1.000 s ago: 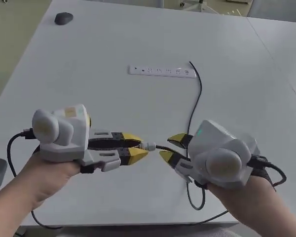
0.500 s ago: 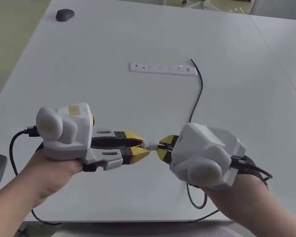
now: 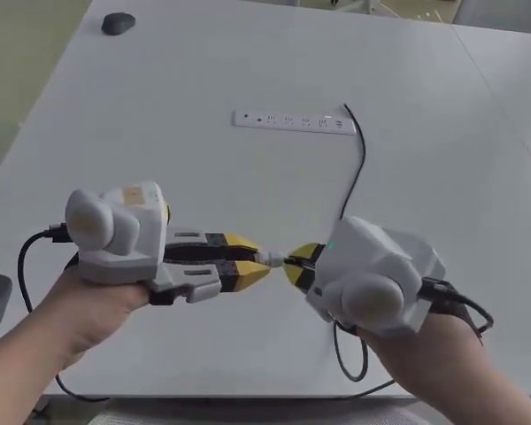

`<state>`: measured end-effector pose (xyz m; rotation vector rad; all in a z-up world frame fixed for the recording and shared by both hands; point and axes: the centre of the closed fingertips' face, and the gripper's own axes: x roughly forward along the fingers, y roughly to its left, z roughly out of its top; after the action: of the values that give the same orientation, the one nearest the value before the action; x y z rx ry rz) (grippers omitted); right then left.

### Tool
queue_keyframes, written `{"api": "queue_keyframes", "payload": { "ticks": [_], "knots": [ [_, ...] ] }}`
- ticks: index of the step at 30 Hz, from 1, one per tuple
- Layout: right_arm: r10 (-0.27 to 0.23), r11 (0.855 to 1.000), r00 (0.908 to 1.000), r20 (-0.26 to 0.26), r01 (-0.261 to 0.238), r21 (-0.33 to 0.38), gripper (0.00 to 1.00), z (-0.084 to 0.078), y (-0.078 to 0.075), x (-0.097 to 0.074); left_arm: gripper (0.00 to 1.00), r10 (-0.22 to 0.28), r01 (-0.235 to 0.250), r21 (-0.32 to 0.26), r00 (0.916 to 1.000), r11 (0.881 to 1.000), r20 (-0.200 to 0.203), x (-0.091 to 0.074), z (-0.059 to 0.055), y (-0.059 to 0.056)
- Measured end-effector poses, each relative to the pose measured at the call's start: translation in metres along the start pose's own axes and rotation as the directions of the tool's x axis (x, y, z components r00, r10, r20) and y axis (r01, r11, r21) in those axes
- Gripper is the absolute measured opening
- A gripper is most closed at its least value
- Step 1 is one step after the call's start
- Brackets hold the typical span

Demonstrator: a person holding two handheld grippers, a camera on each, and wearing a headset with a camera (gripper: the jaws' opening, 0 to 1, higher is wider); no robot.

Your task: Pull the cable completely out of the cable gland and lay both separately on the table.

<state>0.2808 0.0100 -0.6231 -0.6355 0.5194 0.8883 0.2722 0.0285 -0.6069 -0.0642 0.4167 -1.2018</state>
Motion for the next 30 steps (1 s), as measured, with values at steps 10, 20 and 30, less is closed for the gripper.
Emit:
{"api": "queue_keyframes", "payload": {
  "ticks": [10, 20, 30],
  "knots": [
    [-0.023, 0.985, 0.9997, 0.005, 0.022, 0.172, 0.00, -0.012, -0.013, 0.000, 0.15, 0.008, -0.008, -0.005, 0.9999, 1.000, 0.007, 0.000, 0.004, 0.005],
    [-0.072, 0.952, 0.9974, 0.005, 0.067, 0.297, 0.00, -0.027, -0.024, -0.001, 0.15, 0.013, -0.013, -0.008, 0.9999, 1.000, 0.011, -0.001, 0.005, 0.008],
    [-0.124, 0.897, 0.9918, -0.029, 0.125, 0.424, 0.00, -0.054, -0.036, -0.004, 0.15, 0.020, -0.020, 0.001, 0.9997, 1.000, 0.014, -0.002, 0.007, 0.005]
  ]
}}
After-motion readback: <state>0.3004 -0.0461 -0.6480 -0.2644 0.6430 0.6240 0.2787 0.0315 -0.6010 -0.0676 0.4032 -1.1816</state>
